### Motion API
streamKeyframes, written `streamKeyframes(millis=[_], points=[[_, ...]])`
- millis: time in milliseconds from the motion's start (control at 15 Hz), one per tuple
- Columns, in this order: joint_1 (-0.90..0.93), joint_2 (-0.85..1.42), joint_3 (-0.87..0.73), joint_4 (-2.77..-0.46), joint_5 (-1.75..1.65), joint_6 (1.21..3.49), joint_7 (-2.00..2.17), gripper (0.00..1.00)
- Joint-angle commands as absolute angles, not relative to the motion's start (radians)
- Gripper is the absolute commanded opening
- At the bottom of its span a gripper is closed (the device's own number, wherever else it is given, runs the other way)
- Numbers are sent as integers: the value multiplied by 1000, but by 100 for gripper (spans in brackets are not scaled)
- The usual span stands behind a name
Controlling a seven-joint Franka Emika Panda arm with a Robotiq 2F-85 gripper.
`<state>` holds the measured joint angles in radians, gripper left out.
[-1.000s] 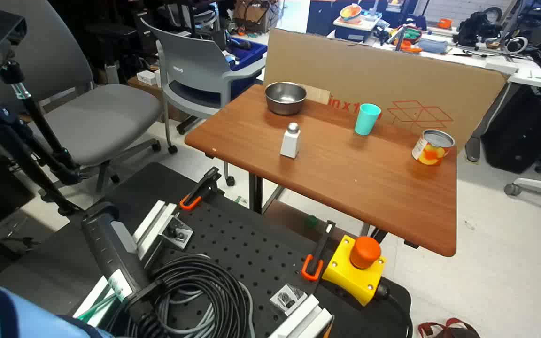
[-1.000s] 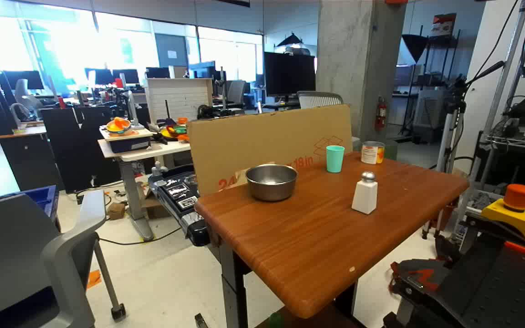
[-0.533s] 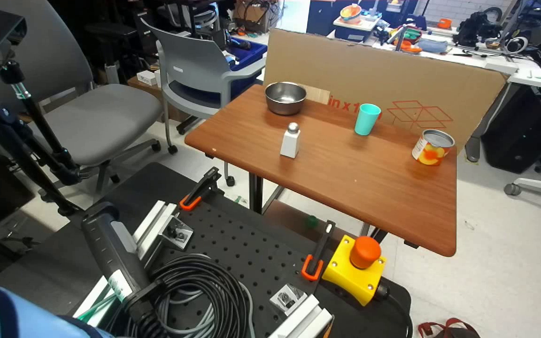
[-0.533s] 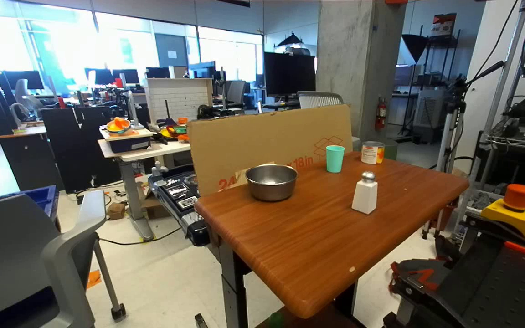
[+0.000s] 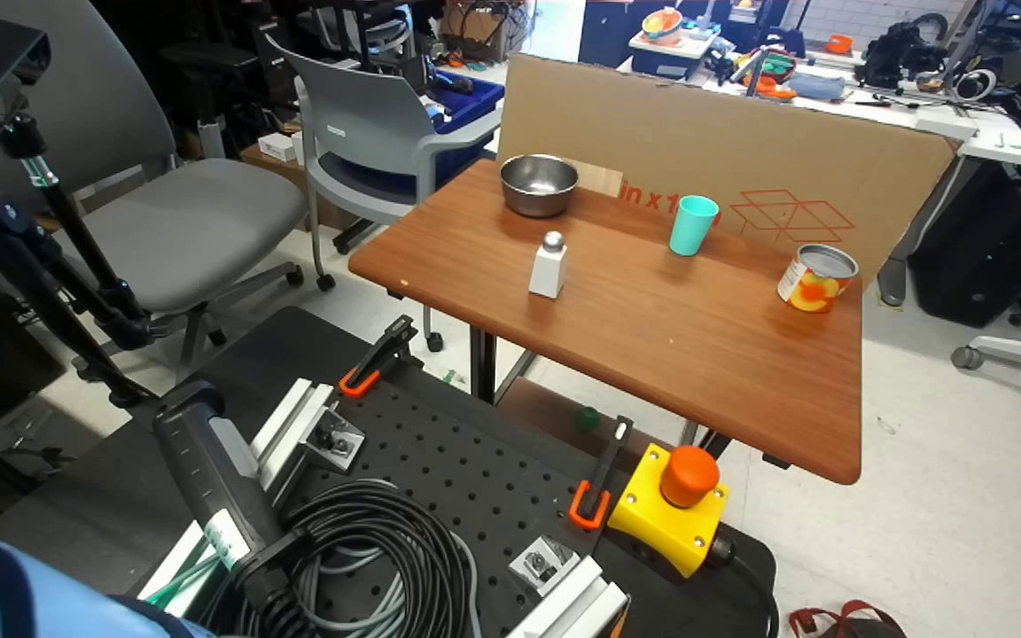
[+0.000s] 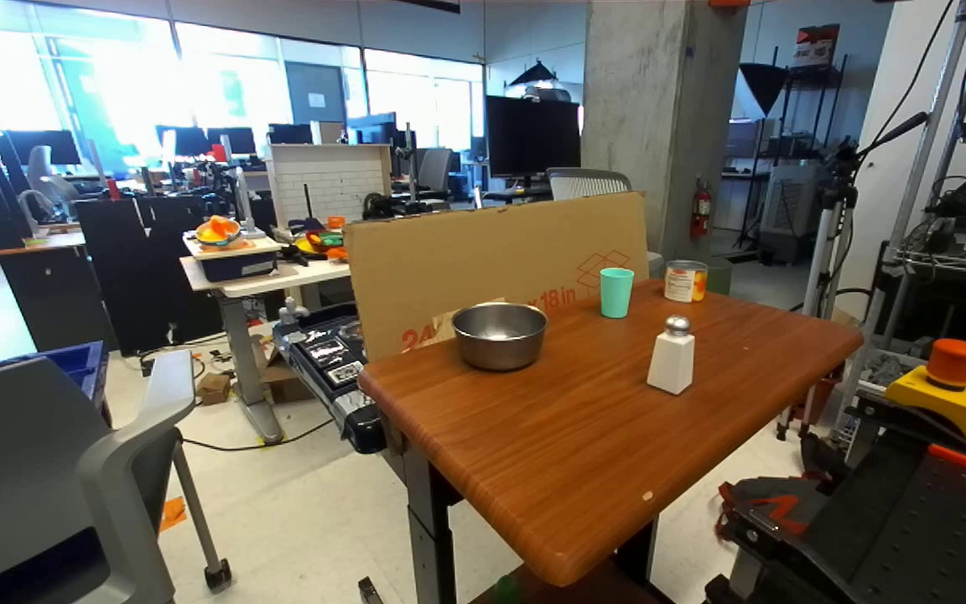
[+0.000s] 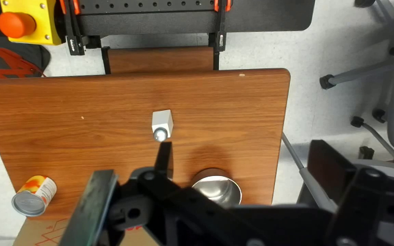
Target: Put the shaker in the pot
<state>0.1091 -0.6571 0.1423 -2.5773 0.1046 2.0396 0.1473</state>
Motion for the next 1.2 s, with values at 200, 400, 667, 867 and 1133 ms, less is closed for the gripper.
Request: streamKeyframes(millis=[200, 400, 667, 867, 1133], points=[[56, -514, 128, -2477, 52, 2026, 149, 100], [12, -370, 111, -2400, -9, 2028, 145, 100], [-10, -161, 92, -2293, -67, 2003, 155, 100], [-1, -17, 74, -2219, -70, 1979, 133, 100], [12, 150, 68, -2121, -74, 1960, 125, 100]])
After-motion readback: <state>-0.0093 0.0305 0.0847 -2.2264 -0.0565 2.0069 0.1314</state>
